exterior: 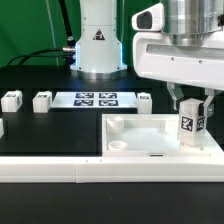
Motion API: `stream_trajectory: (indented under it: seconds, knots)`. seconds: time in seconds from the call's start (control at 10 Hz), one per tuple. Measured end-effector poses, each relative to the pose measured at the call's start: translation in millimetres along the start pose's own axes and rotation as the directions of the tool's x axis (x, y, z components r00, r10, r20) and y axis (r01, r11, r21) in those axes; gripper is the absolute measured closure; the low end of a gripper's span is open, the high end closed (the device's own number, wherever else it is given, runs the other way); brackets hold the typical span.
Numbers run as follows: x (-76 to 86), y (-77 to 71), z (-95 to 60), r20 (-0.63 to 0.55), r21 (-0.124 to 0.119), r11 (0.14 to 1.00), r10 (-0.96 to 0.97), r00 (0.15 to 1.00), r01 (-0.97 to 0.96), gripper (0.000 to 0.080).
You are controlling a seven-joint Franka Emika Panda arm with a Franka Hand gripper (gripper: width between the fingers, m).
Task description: Assemble square table
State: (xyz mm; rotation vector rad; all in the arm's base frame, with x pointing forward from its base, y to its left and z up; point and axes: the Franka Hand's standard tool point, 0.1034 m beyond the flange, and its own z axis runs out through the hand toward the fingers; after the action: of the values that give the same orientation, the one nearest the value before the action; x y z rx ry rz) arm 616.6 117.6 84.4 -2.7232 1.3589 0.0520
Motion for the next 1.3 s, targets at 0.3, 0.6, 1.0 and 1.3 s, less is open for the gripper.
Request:
stream_trajectory:
  seconds: [0.3, 0.6, 1.0, 1.3]
  knots:
    - [-1.2, -0.6, 0.3, 0.000, 0.001, 0.987, 0.161, 0.987, -0.161, 0.0508]
    - [-3.2, -1.5, 0.7, 0.005, 0.002, 0.986, 0.164, 0.986, -0.164, 0.0247]
    - [-8.7, -3.8, 1.4, 0.017, -0.017, 0.972, -0.234, 0.972, 0.234, 0.0154]
    - [-8.8, -3.5, 2.0, 0.020, -0.016, 0.889, -0.458, 0.889, 0.458, 0.0150]
